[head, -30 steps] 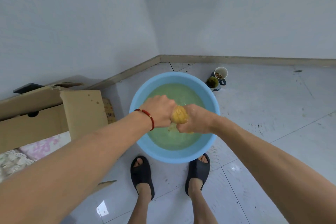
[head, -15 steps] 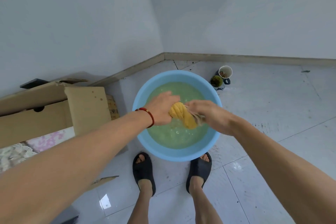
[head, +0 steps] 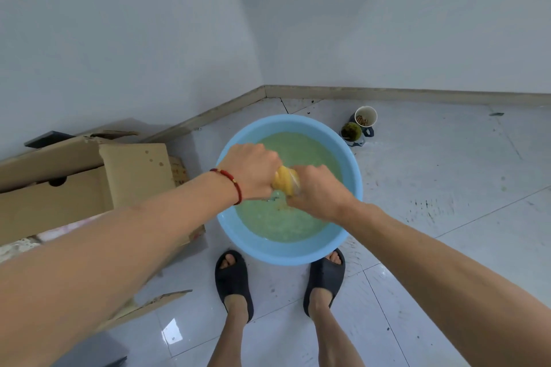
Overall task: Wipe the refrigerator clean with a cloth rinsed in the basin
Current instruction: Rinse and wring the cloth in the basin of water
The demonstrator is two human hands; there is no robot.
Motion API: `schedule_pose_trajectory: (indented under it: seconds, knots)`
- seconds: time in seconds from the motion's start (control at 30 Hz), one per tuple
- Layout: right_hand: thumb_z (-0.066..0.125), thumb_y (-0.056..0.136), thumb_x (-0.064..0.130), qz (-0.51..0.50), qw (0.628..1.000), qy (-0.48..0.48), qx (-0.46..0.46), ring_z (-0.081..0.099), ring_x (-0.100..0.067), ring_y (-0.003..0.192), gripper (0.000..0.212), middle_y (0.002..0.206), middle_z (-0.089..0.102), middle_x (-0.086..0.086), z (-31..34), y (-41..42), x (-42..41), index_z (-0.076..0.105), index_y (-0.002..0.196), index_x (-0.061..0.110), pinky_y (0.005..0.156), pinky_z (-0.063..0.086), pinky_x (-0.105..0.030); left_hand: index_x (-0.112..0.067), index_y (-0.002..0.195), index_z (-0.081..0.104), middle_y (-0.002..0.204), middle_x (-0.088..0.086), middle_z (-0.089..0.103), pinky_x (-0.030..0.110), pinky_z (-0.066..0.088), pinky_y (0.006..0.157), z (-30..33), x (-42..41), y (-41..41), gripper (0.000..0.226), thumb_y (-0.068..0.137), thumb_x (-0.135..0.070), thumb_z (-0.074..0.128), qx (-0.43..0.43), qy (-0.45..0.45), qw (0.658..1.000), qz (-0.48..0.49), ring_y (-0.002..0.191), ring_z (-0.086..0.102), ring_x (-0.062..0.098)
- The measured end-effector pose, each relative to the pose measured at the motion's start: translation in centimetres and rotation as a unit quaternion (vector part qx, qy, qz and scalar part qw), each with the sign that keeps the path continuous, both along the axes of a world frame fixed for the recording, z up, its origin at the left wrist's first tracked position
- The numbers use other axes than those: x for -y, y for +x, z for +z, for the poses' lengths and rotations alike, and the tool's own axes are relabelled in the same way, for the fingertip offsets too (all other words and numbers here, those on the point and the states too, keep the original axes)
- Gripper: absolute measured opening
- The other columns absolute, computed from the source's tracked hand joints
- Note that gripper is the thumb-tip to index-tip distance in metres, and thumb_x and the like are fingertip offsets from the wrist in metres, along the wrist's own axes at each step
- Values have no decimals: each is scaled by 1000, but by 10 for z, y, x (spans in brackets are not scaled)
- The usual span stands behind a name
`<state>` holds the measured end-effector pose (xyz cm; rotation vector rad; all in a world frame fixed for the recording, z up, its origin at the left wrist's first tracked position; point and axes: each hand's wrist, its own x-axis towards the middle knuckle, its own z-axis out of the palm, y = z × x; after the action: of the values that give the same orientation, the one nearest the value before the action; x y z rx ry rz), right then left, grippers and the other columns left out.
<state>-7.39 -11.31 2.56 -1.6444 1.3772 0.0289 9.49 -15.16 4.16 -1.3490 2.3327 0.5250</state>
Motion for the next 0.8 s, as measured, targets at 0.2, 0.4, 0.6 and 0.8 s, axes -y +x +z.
schedule_pose_trajectory:
  seconds: [0.2, 0.4, 0.6, 0.8]
  knots:
    - [67, 88, 15, 154, 953, -237, -114, 57, -32, 61, 37, 79, 54, -2, -16, -12, 4, 34, 105, 17, 51, 45, -38, -14, 78, 54, 52, -2, 39, 29, 16, 48, -1, -22, -13, 27, 87, -26, 77, -192, 478, 733, 445, 43, 25, 13]
    - [71, 90, 13, 175, 951, -249, -56, 54, -28, 81, 33, 91, 49, -2, -9, -8, -2, 45, 111, 11, 62, 49, -41, -5, 104, 63, 66, 8, 52, 31, 56, 55, 8, -10, -11, 29, 82, -19, 76, -88, 515, 760, 388, 51, 58, 24]
    - [60, 89, 41, -240, 864, 316, 310, 59, -19, 92, 27, 101, 64, -1, 13, -37, 5, 67, 101, 18, 82, 49, -33, -20, 65, 56, 64, 0, 56, 34, 46, 57, 2, -13, 2, 21, 83, -19, 65, -137, 13, 989, 46, 68, 63, 31]
    - [72, 81, 65, -145, 556, 594, 563, 46, -47, 141, 98, 151, 46, -31, 4, -7, -31, 41, 155, 9, 100, 53, -59, -8, 91, 72, 82, 8, 60, 37, 48, 54, 17, -2, 10, 20, 94, -22, 59, -320, -156, 924, -142, 65, 56, 27]
